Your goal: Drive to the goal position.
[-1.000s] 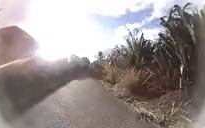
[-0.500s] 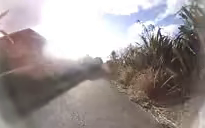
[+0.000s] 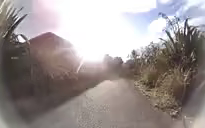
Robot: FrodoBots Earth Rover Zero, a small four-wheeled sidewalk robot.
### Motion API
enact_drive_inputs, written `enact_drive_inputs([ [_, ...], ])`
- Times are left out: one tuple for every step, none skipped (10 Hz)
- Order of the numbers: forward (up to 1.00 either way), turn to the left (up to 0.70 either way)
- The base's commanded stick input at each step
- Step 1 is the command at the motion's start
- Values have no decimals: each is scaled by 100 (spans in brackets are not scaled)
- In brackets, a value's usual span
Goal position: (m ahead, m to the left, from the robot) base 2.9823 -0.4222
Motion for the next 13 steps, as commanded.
enact_drive_inputs([
  [50, 3],
  [50, 3],
  [50, 3],
  [50, 3],
  [50, -1],
  [50, -13],
  [50, -26],
  [50, -39],
  [50, -47],
  [50, -47],
  [50, -47],
  [50, -47],
  [50, -47],
])
